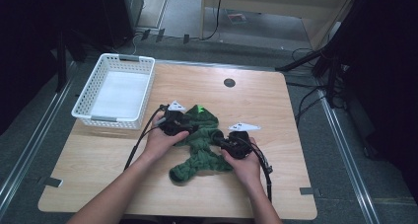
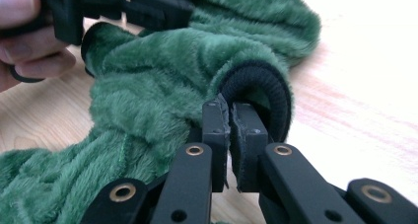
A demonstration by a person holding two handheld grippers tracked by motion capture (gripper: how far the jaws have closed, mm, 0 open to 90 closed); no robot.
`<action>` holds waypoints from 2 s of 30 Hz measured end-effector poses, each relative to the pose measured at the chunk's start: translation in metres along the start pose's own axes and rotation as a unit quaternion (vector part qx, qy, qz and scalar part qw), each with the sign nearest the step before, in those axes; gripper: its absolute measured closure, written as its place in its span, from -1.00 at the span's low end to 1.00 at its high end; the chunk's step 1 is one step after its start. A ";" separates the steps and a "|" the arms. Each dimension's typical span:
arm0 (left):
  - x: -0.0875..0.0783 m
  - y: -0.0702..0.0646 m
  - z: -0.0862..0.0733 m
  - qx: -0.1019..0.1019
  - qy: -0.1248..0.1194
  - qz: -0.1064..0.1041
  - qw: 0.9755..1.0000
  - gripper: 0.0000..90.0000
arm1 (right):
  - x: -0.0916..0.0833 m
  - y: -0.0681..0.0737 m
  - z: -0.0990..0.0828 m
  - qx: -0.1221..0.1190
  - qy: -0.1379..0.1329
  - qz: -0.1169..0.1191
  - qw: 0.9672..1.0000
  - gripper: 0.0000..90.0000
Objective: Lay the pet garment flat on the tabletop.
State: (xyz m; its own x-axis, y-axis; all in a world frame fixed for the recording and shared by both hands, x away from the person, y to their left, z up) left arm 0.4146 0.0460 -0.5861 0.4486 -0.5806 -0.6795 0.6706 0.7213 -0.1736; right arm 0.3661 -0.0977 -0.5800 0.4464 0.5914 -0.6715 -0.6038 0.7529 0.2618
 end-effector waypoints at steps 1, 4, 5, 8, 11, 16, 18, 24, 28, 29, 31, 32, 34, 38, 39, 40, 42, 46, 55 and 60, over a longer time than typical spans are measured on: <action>0.001 -0.002 -0.001 0.013 0.004 0.005 1.000 0.10 | 0.001 0.000 -0.001 -0.001 0.003 -0.003 1.000 0.91; 0.003 -0.007 -0.003 0.043 0.014 0.019 0.999 0.36 | 0.002 -0.001 -0.002 0.002 0.007 -0.003 1.000 0.91; 0.003 -0.007 -0.003 0.058 0.014 0.031 0.998 0.50 | 0.002 -0.002 -0.003 0.003 0.010 -0.007 1.000 0.91; 0.000 -0.006 0.000 0.056 0.006 0.037 0.998 0.75 | 0.003 -0.005 -0.006 0.007 0.012 -0.011 1.000 0.96; -0.008 0.000 0.007 0.030 -0.020 0.040 0.999 0.89 | 0.002 -0.007 -0.007 0.011 0.012 -0.015 1.000 1.00; -0.016 0.011 0.014 -0.012 -0.050 0.037 0.998 0.86 | -0.002 -0.008 -0.005 0.012 0.002 -0.020 1.000 1.00; -0.015 0.014 0.011 -0.020 -0.041 0.027 0.999 0.75 | -0.002 -0.009 -0.005 0.010 0.001 -0.021 1.000 1.00; -0.012 0.016 -0.007 0.001 0.001 -0.001 1.000 0.39 | -0.004 -0.012 -0.006 0.010 0.001 -0.025 1.000 1.00; -0.011 0.012 -0.010 0.023 0.005 -0.009 1.000 0.22 | -0.002 -0.014 -0.009 0.009 0.009 -0.029 0.999 1.00; -0.011 0.011 -0.011 0.024 0.005 -0.010 1.000 0.22 | -0.002 -0.013 -0.009 0.010 0.010 -0.031 0.999 1.00; -0.011 0.011 -0.010 0.025 0.004 -0.006 1.000 0.29 | -0.002 -0.013 -0.008 0.009 0.006 -0.033 0.999 1.00; -0.010 0.011 -0.010 0.026 0.004 -0.003 1.000 0.31 | -0.003 -0.012 -0.007 0.012 0.004 -0.033 0.999 1.00; -0.009 0.010 -0.010 0.028 0.007 -0.003 1.000 0.42 | -0.007 -0.011 -0.003 0.014 -0.013 -0.031 0.999 0.96; -0.008 0.006 -0.012 0.046 0.012 -0.012 0.999 0.60 | -0.013 -0.003 0.009 0.011 -0.052 -0.005 0.999 0.54; -0.009 0.006 -0.012 0.049 0.012 -0.015 0.999 0.65 | -0.011 -0.001 0.011 0.010 -0.052 0.000 0.999 0.38; -0.009 0.005 -0.012 0.050 0.010 -0.018 0.999 0.72 | -0.008 0.001 0.011 0.010 -0.047 0.004 0.999 0.28; -0.010 0.004 -0.010 0.047 0.003 -0.025 0.999 0.83 | 0.003 0.005 0.009 0.006 -0.028 0.010 1.000 0.23; -0.015 0.009 -0.004 0.028 -0.017 -0.021 0.999 0.95 | 0.011 0.008 0.003 -0.007 -0.011 0.007 1.000 0.69; -0.019 0.020 0.000 -0.026 -0.032 -0.023 0.999 0.91 | 0.003 0.004 -0.001 -0.002 0.002 0.013 1.000 0.98; -0.013 0.014 -0.001 0.007 -0.005 0.000 1.000 0.50 | -0.001 -0.003 0.001 0.004 -0.003 -0.006 1.000 0.97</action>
State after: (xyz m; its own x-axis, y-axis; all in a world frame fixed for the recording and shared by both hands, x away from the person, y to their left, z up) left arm 0.4178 0.0640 -0.5806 0.4540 -0.5839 -0.6730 0.6783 0.7163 -0.1639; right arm 0.3678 -0.0999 -0.5798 0.4567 0.5844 -0.6708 -0.5934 0.7618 0.2598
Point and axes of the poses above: each handheld gripper's, and its own axes: x roughly forward along the jaws, z roughly out of its top, y roughly to its left, the point moved 8 cm from there along x, roughly forward along the jaws, and after that the axes turned 3 degrees about y, right-handed, at the moved point
